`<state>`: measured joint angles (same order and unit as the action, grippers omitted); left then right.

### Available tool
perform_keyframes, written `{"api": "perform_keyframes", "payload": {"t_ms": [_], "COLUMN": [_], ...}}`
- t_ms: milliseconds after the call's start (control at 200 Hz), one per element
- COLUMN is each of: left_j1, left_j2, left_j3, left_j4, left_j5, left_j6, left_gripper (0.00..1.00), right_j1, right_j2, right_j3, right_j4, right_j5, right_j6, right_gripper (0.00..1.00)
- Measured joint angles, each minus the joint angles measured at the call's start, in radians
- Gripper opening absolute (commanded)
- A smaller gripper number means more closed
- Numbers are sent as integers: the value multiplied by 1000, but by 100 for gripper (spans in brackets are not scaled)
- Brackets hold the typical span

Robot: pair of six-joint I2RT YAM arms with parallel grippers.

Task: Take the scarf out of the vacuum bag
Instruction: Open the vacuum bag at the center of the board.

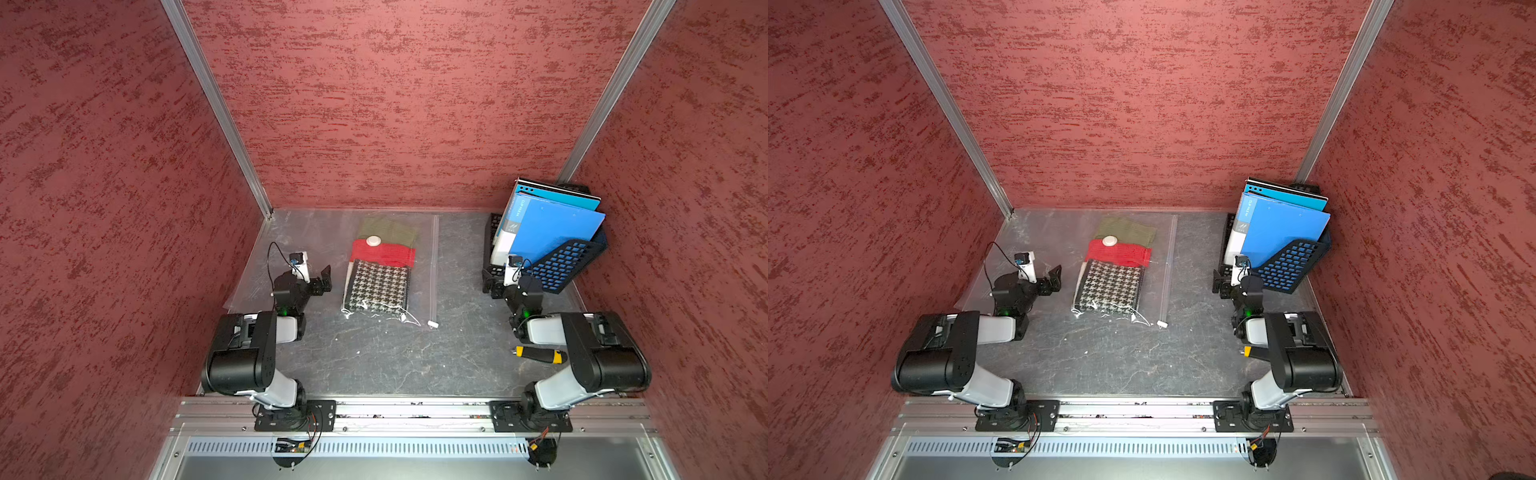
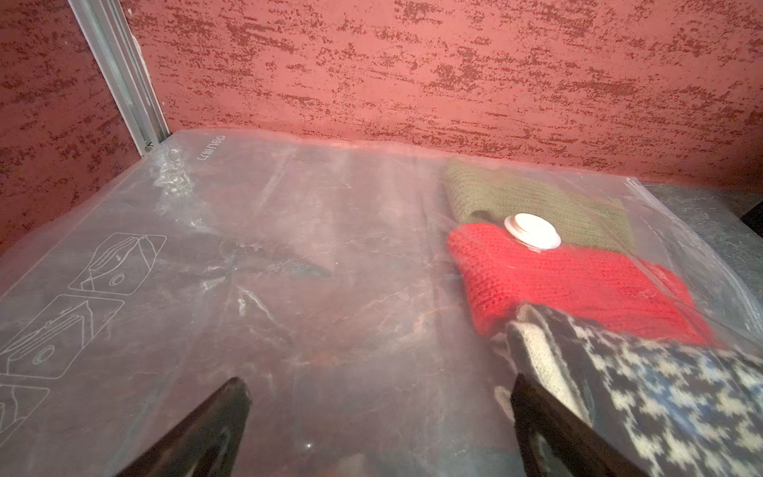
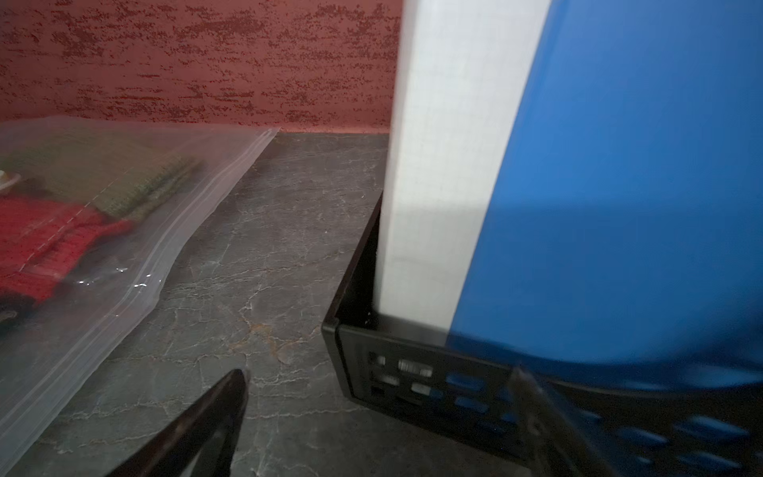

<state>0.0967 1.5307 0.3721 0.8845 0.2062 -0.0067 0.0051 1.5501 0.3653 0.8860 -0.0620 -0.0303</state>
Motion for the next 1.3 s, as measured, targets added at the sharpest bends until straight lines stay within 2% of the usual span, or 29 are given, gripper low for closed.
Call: {"api": "perform_keyframes", "payload": {"t_ms": [245,882,1012,1102,1202,1302], "left_j1": [19,27,19,-34,-144,-280], "left_j2": [0,0,-49,-204,-338,-344], "left_j3": [-9,-13,-48,-30,136,347], "left_j4": [32,51,39,-139,-405,-601], "left_j5": [47,72,-14,-125,-292,-416], "left_j6": [-3,-4,-26,-47,-149,-191], "left_gripper": [100,100,100,100,100,100], "right_j1": [0,-1,1,19,66,129], "right_j2": [0,0,-63,-226,-339,-355], "right_j3": [0,2,0,34,194,401], "right_j4": [0,-1,-50,-223,-451,-670], "right_j5": [-2,-5,14,80,177,249], "right_j6": [0,1,8,36,111,204], "right_gripper": [99,99,99,99,99,99]}}
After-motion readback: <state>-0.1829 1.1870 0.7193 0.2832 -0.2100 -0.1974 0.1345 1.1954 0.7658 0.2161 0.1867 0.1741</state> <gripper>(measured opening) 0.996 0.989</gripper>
